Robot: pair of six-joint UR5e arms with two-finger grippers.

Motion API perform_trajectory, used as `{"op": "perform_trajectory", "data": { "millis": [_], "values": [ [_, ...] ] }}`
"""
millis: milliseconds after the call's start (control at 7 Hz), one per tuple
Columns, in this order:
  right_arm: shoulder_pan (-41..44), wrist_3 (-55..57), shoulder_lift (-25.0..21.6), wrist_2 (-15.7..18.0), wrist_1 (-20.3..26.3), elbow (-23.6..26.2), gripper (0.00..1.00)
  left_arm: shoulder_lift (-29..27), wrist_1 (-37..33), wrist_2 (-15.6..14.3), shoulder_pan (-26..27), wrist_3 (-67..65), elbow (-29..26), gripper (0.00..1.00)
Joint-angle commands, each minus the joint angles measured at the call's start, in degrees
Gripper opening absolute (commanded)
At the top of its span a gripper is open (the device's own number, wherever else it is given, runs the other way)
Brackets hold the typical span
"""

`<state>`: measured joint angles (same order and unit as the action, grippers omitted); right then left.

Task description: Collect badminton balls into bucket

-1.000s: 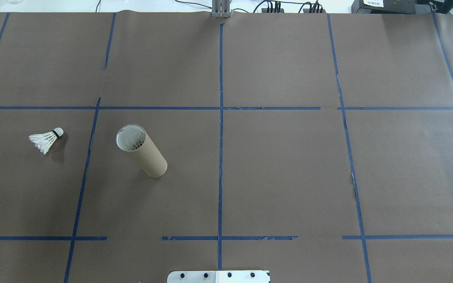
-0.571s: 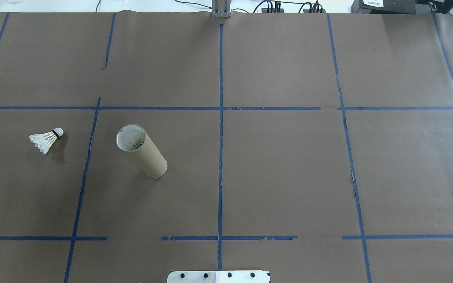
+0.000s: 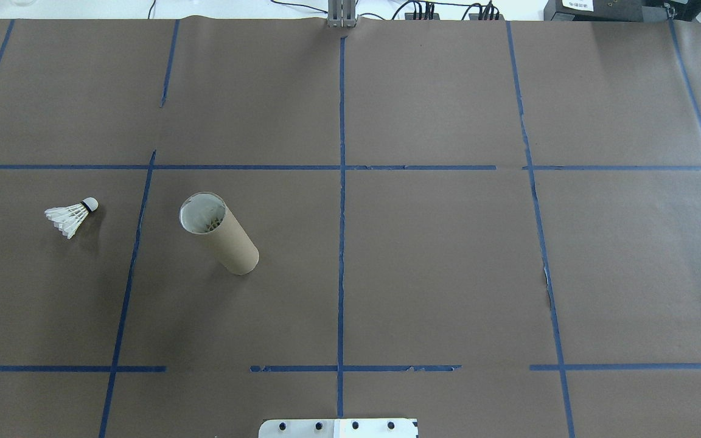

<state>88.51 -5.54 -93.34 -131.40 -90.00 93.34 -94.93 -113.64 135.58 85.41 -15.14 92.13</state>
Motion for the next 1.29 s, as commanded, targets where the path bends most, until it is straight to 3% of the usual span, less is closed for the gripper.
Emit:
{"op": "perform_trajectory", "data": {
  "millis": [0, 286, 571, 714, 857, 1000, 1143],
  "values": [
    [0.0, 0.0, 0.0, 0.0, 0.0, 0.0, 1.0, 4.1, -13.6, -0.1, -4.5, -20.2, -0.8, 1.0],
    [0.0, 0.0, 0.0, 0.0, 0.0, 0.0, 1.0, 9.0, -32.3, -0.9, -9.2, -41.4, -1.6, 1.0],
    [0.0, 0.0, 0.0, 0.0, 0.0, 0.0, 1.0, 10.6, -48.8, -7.5, -15.9, -63.8, -4.5, 1.0],
    [0.0, 0.0, 0.0, 0.0, 0.0, 0.0, 1.0, 10.6, -53.1, -14.5, -21.5, -73.6, -4.9, 1.0],
    [0.0, 0.0, 0.0, 0.0, 0.0, 0.0, 1.0, 10.6, -54.6, -18.9, -26.1, -79.4, -4.9, 1.0],
    [0.0, 0.0, 0.0, 0.0, 0.0, 0.0, 1.0, 10.7, -56.2, -21.7, -29.1, -86.2, -5.1, 1.0],
    [0.0, 0.0, 0.0, 0.0, 0.0, 0.0, 1.0, 10.7, -58.2, -22.4, -31.6, -93.2, -6.7, 1.0]
  ]
}}
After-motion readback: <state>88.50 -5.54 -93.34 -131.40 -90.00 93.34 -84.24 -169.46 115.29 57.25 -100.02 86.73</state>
